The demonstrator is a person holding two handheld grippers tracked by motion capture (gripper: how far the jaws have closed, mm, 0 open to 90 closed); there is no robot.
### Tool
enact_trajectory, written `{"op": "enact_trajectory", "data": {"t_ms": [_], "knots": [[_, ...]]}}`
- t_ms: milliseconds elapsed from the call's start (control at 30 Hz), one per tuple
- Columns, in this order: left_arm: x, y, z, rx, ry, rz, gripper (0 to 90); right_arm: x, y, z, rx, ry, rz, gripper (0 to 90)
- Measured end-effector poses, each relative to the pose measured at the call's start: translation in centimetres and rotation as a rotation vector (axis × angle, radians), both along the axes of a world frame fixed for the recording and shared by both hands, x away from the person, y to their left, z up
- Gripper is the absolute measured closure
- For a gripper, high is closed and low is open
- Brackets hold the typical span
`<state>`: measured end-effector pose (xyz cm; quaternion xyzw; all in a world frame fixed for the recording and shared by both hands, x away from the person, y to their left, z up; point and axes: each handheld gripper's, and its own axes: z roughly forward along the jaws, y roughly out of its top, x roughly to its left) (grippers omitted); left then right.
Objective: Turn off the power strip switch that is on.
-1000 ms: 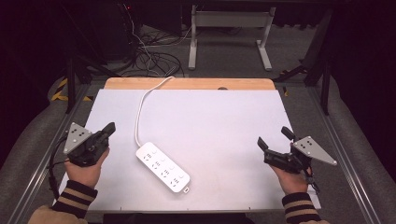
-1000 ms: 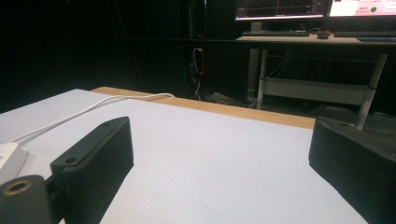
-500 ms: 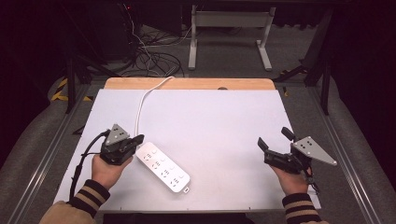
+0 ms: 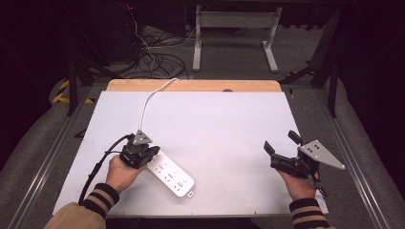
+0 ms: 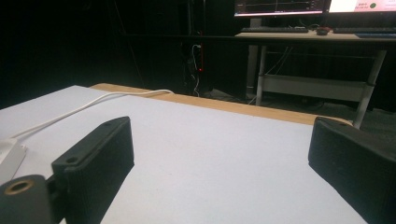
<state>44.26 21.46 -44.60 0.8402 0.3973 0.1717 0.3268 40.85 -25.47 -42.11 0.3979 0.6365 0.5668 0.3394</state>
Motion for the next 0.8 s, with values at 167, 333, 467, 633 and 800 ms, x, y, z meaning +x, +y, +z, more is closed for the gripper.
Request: {"op": "enact_trajectory", "data": {"t_ms": [167, 333, 467, 633, 800], "knots": [[0.13, -0.14, -0.58, 0.015, 0.014, -0.007, 88.6, 0.01, -0.01, 0.0, -0.001, 0.0, 0.001, 7.7], [0.28, -0.24, -0.84, 0.024, 0.015, -0.011, 89.3, 0.04, -0.01, 0.02, -0.004, -0.001, 0.002, 7.7], [0.11, -0.38, -1.02, 0.034, 0.002, -0.009, 90.0, 0.05, 0.01, 0.01, -0.006, 0.001, 0.003, 7.7], [-0.09, -0.56, -1.11, 0.047, -0.016, -0.006, 90.0, 0.01, 0.06, 0.03, -0.004, 0.0, 0.003, 7.7], [-0.15, -0.72, -1.12, 0.069, -0.026, -0.001, 90.0, -0.01, 0.12, 0.03, -0.005, 0.001, 0.004, 7.8]]}}
